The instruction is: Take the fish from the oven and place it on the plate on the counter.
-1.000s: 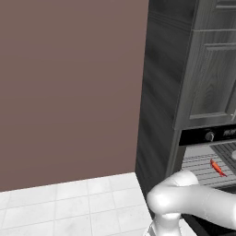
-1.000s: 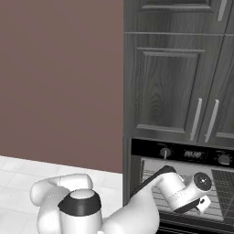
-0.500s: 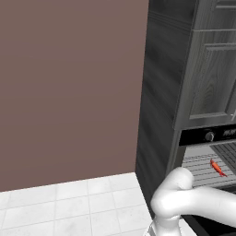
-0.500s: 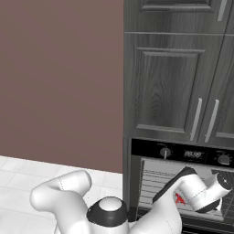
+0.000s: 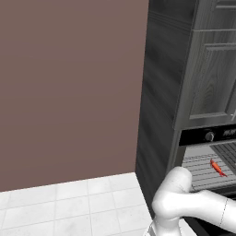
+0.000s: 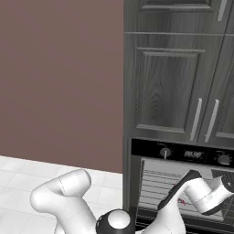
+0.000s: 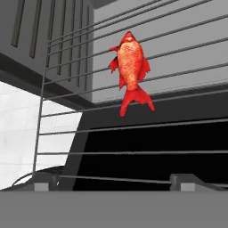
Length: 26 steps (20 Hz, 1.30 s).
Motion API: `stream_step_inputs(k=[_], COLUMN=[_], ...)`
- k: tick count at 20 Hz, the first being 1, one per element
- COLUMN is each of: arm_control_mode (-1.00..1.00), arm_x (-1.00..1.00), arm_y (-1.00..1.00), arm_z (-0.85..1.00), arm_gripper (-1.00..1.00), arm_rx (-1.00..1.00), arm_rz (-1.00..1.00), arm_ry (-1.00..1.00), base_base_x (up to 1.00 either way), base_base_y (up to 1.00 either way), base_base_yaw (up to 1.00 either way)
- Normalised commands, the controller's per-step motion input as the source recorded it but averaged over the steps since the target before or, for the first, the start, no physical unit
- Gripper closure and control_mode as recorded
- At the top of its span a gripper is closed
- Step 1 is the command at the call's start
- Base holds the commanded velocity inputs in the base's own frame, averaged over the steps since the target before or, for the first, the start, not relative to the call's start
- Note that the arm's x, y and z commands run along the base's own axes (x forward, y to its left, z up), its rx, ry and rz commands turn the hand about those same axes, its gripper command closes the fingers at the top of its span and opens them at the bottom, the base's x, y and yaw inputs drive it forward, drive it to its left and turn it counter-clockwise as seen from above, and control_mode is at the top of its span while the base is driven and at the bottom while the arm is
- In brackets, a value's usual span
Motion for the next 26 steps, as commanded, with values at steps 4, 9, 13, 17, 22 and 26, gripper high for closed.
stream_step_inputs(k=[4, 9, 13, 17, 22, 26], arm_control_mode=[-1.0, -1.0, -1.0, -1.0, -1.0, -1.0], arm_x=[0.32, 0.09, 0.0, 0.02, 0.06, 0.0], arm_y=[0.26, 0.28, 0.31, 0.32, 0.08, 0.0], arm_z=[0.0, -0.08, -0.22, -0.22, -0.07, 0.01], arm_gripper=[-1.0, -1.0, -1.0, -1.0, -1.0, -1.0], arm_rx=[-0.07, -0.09, -0.13, -0.1, -0.02, 0.0], arm_rz=[0.0, 0.0, -0.01, -0.05, -0.05, 0.0], arm_ry=[-0.01, 0.0, 0.0, 0.0, 0.0, 0.0], base_base_x=[0.0, 0.0, 0.0, 0.0, 0.0, 0.0], base_base_y=[0.0, 0.0, 0.0, 0.0, 0.0, 0.0], base_base_yaw=[0.0, 0.0, 0.0, 0.0, 0.0, 0.0])
